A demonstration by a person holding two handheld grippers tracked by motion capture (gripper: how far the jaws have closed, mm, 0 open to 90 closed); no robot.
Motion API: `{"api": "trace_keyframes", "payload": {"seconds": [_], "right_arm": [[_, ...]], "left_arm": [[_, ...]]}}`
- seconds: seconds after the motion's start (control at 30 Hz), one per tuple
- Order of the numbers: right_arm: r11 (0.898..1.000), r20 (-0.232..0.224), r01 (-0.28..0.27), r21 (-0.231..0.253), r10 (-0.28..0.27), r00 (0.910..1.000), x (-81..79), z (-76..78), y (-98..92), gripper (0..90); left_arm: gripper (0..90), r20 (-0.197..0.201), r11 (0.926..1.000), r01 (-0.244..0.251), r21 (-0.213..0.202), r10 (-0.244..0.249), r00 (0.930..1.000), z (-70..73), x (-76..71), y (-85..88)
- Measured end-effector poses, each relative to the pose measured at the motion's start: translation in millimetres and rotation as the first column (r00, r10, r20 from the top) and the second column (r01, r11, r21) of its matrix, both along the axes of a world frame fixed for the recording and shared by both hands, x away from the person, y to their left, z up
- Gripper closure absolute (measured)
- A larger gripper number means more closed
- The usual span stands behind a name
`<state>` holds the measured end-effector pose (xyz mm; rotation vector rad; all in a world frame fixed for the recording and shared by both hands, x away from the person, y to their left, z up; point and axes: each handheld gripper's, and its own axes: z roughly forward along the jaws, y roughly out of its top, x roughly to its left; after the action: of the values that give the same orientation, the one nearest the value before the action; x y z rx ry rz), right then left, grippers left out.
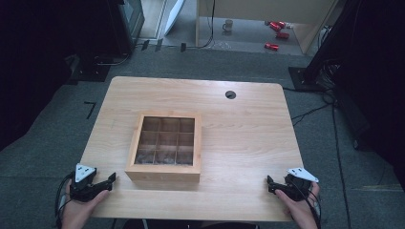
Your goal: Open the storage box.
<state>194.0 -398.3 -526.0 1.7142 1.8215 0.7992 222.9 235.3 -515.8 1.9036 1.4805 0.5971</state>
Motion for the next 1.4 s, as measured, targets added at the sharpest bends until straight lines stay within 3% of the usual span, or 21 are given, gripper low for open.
{"api": "trace_keyframes", "payload": {"seconds": [0.2, 0.27, 0.43, 0.63, 0.8, 1.0, 1.17, 1.3, 1.4], "right_arm": [[1.000, 0.001, -0.001, -0.002, 0.001, 1.0000, 0.1, 0.0, -0.1, 3.6], [1.000, 0.001, -0.001, -0.001, 0.001, 1.0000, 0.1, 0.0, -0.1, 3.6], [1.000, -0.001, 0.000, 0.000, 0.000, 1.0000, 0.0, 0.0, 0.1, 3.6], [1.000, 0.001, -0.004, -0.001, 0.004, 1.0000, 0.1, 0.0, 0.0, 3.6], [1.000, 0.000, -0.006, -0.001, 0.006, 1.0000, 0.0, 0.0, 0.1, 3.6], [1.000, 0.000, -0.007, -0.001, 0.007, 1.0000, 0.1, 0.0, 0.1, 3.6], [1.000, 0.000, -0.006, -0.001, 0.006, 1.0000, 0.1, 0.0, 0.1, 3.6], [1.000, 0.000, -0.008, -0.001, 0.008, 1.0000, 0.1, 0.0, 0.1, 3.6], [1.000, 0.000, -0.012, -0.002, 0.012, 0.9999, 0.2, 0.0, 0.1, 3.5]], "left_arm": [[26.5, 0.012, 0.9982, -0.013, -0.059, 0.014, 0.9998, 4.8, -2.5, 6.2], [26.4, 0.028, 0.9887, 0.004, -0.150, 0.000, 0.9996, 11.3, -6.0, 8.8], [26.5, 0.059, 0.9848, 0.051, -0.166, -0.042, 0.9974, 20.3, -13.1, 3.3], [27.1, 0.057, 0.9769, 0.114, -0.181, -0.106, 0.9928, 24.6, -17.9, -3.8], [32.9, 0.053, 0.9678, 0.164, -0.191, -0.157, 0.9861, 26.8, -24.6, -6.5], [34.0, 0.057, 0.9592, 0.224, -0.172, -0.217, 0.9745, 26.0, -31.3, -13.8], [35.5, 0.070, 0.9458, 0.280, -0.164, -0.272, 0.9596, 27.2, -33.3, -22.2], [38.2, 0.093, 0.9253, 0.330, -0.187, -0.318, 0.9436, 29.7, -35.8, -28.5], [39.4, 0.098, 0.9173, 0.353, -0.184, -0.340, 0.9352, 30.8, -36.7, -34.3]]}}
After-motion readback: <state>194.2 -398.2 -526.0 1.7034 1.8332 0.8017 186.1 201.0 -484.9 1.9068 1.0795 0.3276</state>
